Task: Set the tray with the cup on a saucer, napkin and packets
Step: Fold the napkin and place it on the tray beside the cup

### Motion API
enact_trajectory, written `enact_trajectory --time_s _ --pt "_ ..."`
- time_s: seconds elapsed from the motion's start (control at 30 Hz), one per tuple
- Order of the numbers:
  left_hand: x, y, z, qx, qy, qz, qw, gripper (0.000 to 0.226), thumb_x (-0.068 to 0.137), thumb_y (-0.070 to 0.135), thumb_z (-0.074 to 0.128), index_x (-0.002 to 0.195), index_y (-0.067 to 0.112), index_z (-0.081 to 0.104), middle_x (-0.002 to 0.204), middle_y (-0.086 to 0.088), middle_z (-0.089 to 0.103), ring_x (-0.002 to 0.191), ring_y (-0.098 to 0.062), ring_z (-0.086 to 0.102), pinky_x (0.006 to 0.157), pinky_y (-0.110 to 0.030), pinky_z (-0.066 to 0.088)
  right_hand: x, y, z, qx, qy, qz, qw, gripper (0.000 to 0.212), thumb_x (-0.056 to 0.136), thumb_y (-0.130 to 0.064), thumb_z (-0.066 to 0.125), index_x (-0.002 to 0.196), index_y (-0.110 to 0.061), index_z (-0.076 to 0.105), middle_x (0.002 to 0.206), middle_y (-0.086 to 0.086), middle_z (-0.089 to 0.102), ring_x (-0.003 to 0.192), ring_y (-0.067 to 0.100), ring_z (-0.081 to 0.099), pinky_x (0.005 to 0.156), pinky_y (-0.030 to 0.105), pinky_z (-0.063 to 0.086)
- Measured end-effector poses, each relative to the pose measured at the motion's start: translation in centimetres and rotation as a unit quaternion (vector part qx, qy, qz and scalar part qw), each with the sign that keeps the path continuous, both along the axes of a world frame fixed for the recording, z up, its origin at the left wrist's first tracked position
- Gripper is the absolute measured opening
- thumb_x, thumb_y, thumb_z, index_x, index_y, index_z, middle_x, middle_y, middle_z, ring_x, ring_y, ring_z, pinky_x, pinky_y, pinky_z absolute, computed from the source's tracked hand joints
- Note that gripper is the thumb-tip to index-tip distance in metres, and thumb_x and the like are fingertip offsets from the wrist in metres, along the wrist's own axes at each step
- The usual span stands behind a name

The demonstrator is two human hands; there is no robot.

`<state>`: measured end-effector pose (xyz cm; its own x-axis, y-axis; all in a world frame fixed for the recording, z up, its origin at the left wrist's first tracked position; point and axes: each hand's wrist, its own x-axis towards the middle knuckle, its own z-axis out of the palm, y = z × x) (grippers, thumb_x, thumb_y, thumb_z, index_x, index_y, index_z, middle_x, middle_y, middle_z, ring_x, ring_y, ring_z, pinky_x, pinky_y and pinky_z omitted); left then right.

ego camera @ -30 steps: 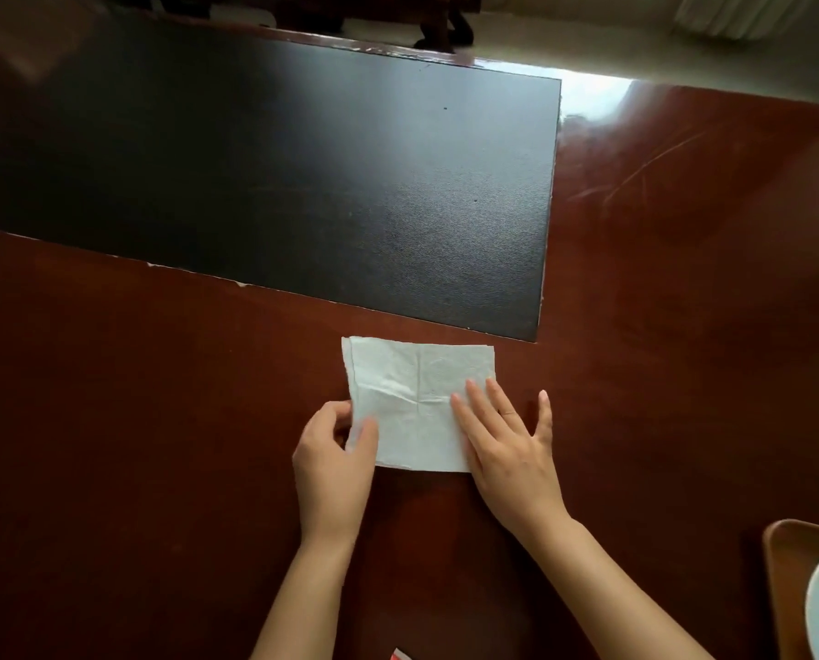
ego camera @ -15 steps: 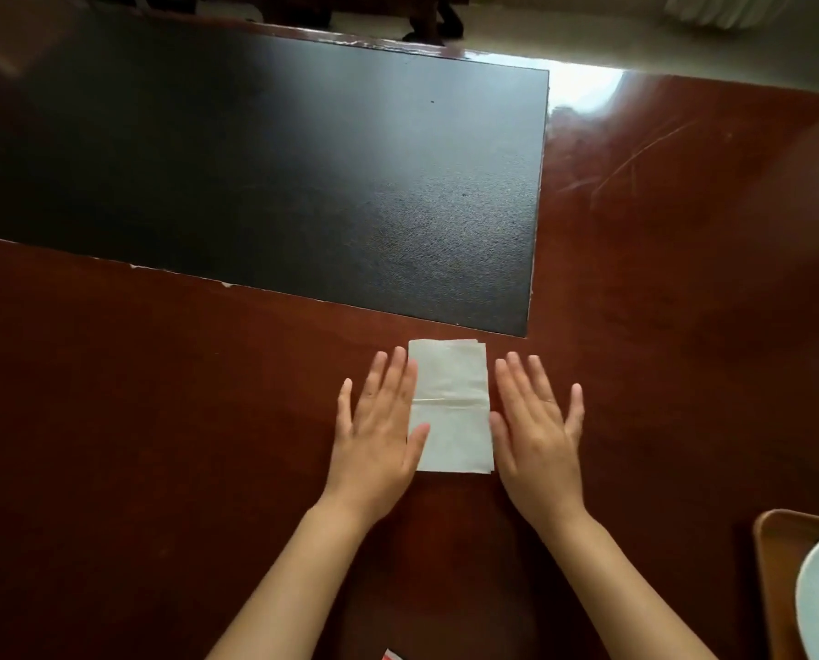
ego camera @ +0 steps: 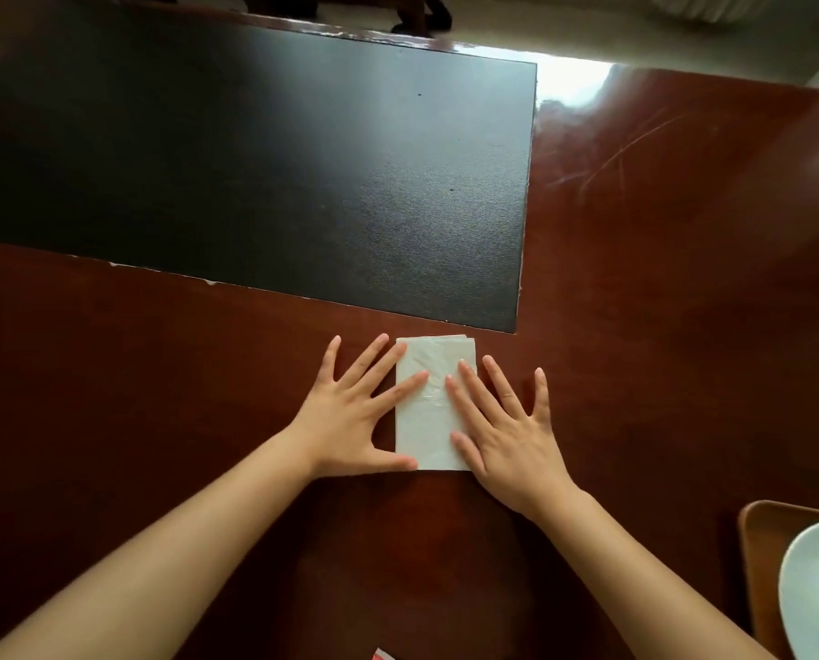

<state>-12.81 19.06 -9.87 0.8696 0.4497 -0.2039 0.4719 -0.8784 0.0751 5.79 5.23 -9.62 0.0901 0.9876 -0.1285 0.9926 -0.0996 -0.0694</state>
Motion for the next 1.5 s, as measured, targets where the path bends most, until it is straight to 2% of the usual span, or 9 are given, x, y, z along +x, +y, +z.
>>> enact_trajectory --time_s 0.2,0.3,0.43,0.83,0.97,1.1,1.17,1.3,1.5 --pt "-0.1 -0.1 0.4 -0.006 -0.011 0.001 1.000 0.101 0.064 0.093 0.019 0.143 0.041 -0.015 0.156 -0.003 -0.022 0.141 -0.021 -0.026 0.108 -0.062 -0.018 0.1 0.1 0.4 -0.010 0.008 -0.009 1.000 0.065 0.089 -0.060 0.015 0.145 -0.032 -0.005 0.157 -0.003 -0.002 0.143 0.022 -0.013 0.108 0.059 -0.018" --pt "-0.9 -1.5 0.8 -0.031 -0.082 0.022 0.996 0.097 0.070 0.086 0.032 0.147 0.036 0.000 0.159 -0.004 -0.003 0.145 -0.020 -0.012 0.110 -0.062 -0.012 0.5 -0.2 1.0 0.030 0.038 0.022 0.999 0.064 0.087 -0.059 0.032 0.144 -0.030 0.023 0.155 0.003 0.018 0.144 0.025 0.005 0.109 0.061 -0.007" --pt "-1.9 -3.3 0.8 -0.048 -0.137 -0.032 0.989 0.079 0.078 0.069 0.048 0.142 0.026 0.034 0.149 0.000 0.035 0.141 -0.013 0.023 0.115 -0.059 0.008 1.0 -1.4 0.7 0.111 0.057 0.100 0.987 0.036 0.079 -0.047 0.061 0.108 -0.026 0.063 0.132 0.005 0.058 0.133 0.027 0.039 0.109 0.062 0.009" --pt "-1.8 -3.4 0.4 -0.069 -0.180 -0.005 0.981 0.074 0.071 0.057 0.065 0.130 0.016 0.051 0.135 0.001 0.055 0.131 -0.010 0.042 0.114 -0.056 0.015 0.5 -0.8 0.3 0.234 0.069 0.069 0.967 0.012 0.087 -0.023 0.060 0.076 -0.019 0.065 0.093 -0.007 0.073 0.107 0.019 0.063 0.108 0.060 0.020" --pt "-1.1 -3.7 0.3 -0.079 -0.249 0.064 0.963 0.055 0.067 0.026 0.083 0.116 0.012 0.062 0.117 -0.003 0.069 0.114 -0.013 0.060 0.110 -0.056 0.026 0.4 -0.4 0.8 0.235 0.121 0.031 0.964 0.016 0.090 -0.023 0.054 0.081 -0.017 0.066 0.081 -0.006 0.074 0.103 0.017 0.065 0.111 0.057 0.015" --pt "0.1 -4.1 0.4 -0.090 -0.337 0.167 0.922 0.027 0.072 -0.003 0.076 0.095 0.010 0.070 0.095 -0.002 0.075 0.090 -0.012 0.069 0.105 -0.045 0.036 0.6 -0.7 1.2 0.175 0.169 0.012 0.970 0.037 0.081 -0.050 0.059 0.098 -0.018 0.065 0.094 -0.007 0.073 0.110 0.014 0.059 0.112 0.059 0.010" --pt "0.7 -4.2 0.5 -0.110 -0.364 0.229 0.896 0.023 0.073 -0.005 0.074 0.090 0.010 0.070 0.088 -0.001 0.074 0.081 -0.008 0.067 0.103 -0.041 0.037 0.7 -0.5 1.3 0.148 0.170 0.009 0.974 0.049 0.071 -0.051 0.069 0.107 -0.019 0.061 0.106 -0.005 0.070 0.116 0.016 0.054 0.111 0.062 0.010" --pt "2.1 -4.4 0.7 -0.140 -0.400 0.324 0.846 0.015 0.076 -0.002 0.073 0.086 0.010 0.068 0.082 0.003 0.070 0.077 0.006 0.053 0.100 -0.043 0.040 0.1 0.7 1.1 0.198 0.164 -0.081 0.963 0.030 0.069 -0.011 0.079 0.097 -0.014 0.067 0.091 0.001 0.073 0.098 0.019 0.064 0.108 0.056 0.017" --pt "3.2 -4.7 0.7 -0.107 -0.408 0.358 0.833 0.034 0.075 0.005 0.076 0.106 0.008 0.063 0.095 -0.006 0.070 0.090 -0.007 0.057 0.091 -0.052 0.051 -0.7 3.5 1.3 0.231 0.187 -0.232 0.926 0.038 0.070 -0.013 0.078 0.104 -0.019 0.062 0.066 -0.008 0.062 0.073 0.018 0.060 0.099 0.047 0.026"
